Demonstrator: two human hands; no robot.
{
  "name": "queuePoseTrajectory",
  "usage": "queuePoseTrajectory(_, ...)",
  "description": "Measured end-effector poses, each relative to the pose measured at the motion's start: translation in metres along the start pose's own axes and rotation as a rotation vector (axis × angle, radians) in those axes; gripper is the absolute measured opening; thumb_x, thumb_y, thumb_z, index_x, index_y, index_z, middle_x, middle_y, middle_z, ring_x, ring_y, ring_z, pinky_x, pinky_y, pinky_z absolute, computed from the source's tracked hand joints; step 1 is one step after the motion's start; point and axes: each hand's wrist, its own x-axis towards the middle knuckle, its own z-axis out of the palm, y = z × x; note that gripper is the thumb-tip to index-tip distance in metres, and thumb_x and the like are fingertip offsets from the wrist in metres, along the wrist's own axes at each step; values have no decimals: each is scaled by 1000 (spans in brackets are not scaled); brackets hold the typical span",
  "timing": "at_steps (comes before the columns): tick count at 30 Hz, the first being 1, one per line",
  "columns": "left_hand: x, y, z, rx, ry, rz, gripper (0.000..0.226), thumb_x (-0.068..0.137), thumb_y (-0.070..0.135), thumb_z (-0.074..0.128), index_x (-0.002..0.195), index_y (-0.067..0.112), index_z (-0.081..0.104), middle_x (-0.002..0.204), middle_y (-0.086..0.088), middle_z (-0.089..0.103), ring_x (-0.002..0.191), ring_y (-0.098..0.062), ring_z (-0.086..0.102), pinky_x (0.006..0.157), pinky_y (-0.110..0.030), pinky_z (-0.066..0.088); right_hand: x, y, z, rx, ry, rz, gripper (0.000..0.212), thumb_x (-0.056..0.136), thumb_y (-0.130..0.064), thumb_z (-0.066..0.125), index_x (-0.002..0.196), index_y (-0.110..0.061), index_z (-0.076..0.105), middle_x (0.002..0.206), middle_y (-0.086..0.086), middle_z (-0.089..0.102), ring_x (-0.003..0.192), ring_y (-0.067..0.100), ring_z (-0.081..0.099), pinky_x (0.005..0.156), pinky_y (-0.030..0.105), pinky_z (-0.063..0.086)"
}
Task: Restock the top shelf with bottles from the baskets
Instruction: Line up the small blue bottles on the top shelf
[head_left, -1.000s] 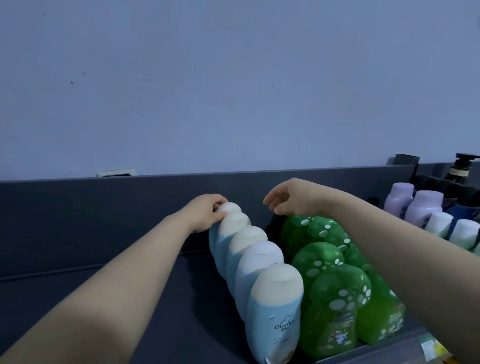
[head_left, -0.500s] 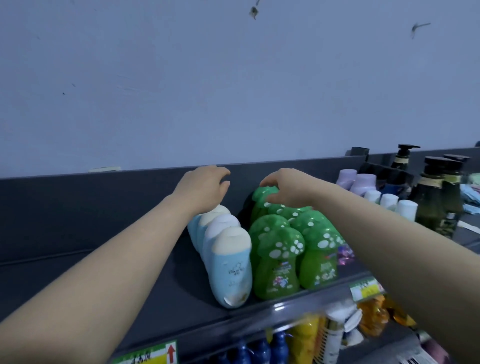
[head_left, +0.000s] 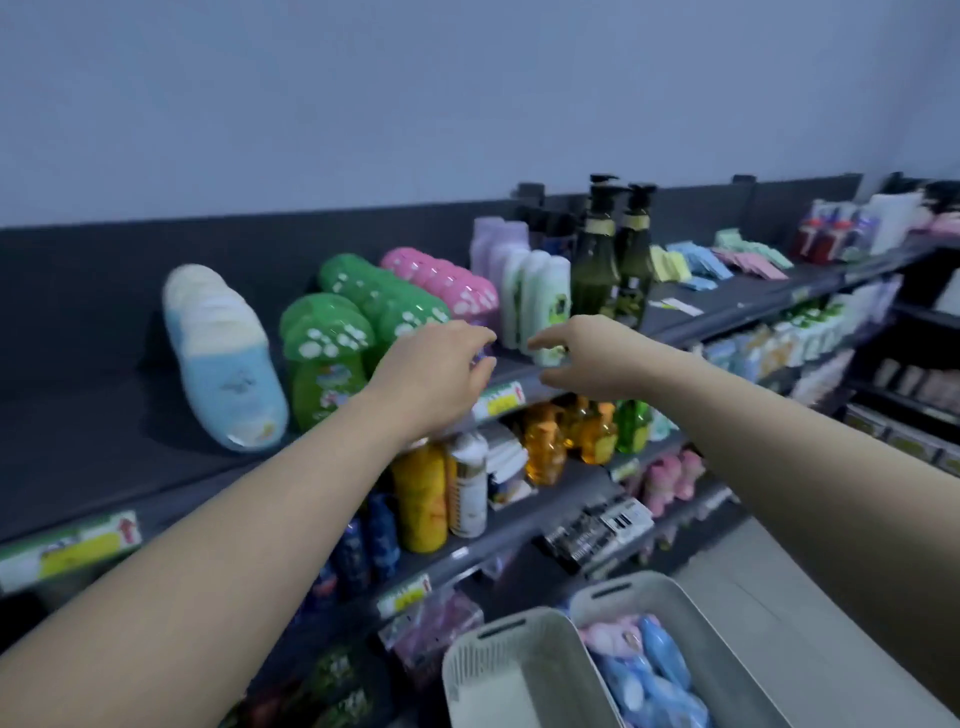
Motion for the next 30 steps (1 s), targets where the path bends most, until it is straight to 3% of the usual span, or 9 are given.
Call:
queuePoseTrajectory(11,-50,93,183,-136,-418,86,34,97,38,42,123,22,56,120,-3,61,108,-28,56,85,-42,49,-93,130,153,69,-231,239,45,91,-20,57,136,-17,53,130,8,59,113,26,57,93,34,46)
queuePoseTrajectory(17,-76,109,288,-210,-645,67,35,94,36,48,124,20,58,121,-5,61,110,-28,57,89,-40,48,-125,190,255,167,-334,448,47,93,-22,58,139,-21,50,139,3,54,122,23,53,97,28,41)
queuePoseTrajectory(24,-88,114,411,-255,-871,84,26,92,31,48,109,16,60,105,-5,64,99,-28,60,80,-35,49,-151,241,367,278,-440,730,48,89,-26,54,136,-29,51,134,3,59,120,24,55,99,30,44)
queuePoseTrajectory(30,-84,123,508,-353,-993,34,20,90,26,53,98,11,61,98,-10,64,95,-28,60,79,-33,46,-163,262,432,334,-432,884,32,93,-21,48,122,-17,63,120,8,66,112,28,59,90,31,44)
